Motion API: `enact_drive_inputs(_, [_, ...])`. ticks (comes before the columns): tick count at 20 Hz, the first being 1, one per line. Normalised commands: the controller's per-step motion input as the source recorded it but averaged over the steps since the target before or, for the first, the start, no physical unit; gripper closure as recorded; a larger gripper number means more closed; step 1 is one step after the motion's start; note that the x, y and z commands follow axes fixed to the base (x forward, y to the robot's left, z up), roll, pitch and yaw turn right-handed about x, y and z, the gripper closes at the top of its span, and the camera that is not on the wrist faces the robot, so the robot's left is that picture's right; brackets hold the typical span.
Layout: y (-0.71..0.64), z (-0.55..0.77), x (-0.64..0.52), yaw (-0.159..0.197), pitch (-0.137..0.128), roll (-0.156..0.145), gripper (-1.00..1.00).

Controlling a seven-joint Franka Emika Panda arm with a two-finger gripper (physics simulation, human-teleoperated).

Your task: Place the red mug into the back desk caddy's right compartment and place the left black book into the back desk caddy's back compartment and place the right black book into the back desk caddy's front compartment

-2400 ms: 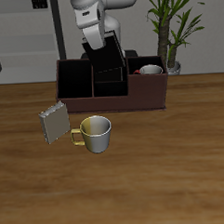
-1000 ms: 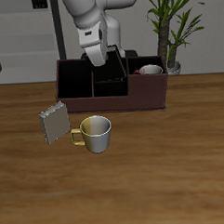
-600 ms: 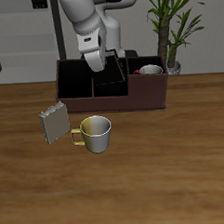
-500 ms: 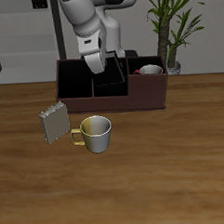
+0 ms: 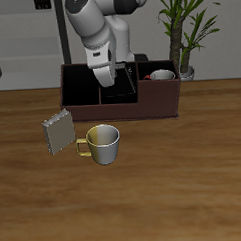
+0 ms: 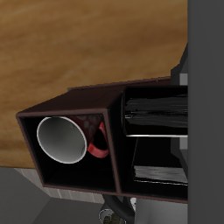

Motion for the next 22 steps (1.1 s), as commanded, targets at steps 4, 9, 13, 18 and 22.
enact_drive_inputs(4, [0.01, -0.17, 0.01, -0.014, 0.031, 0.002, 1.0])
enact_drive_inputs(9, [0.05, -0.22, 0.01, 0.01, 0.037, 0.01, 1.0])
enact_drive_inputs(13, [0.02, -0.28, 0.0, -0.009, 0.056, 0.0, 1.0])
enact_drive_inputs(18, [0.03, -0.19, 0.03, -0.013, 0.029, -0.005, 1.0])
enact_drive_inputs(22, [0.04, -0.08, -0.03, -0.03, 0.013, -0.009, -1.0])
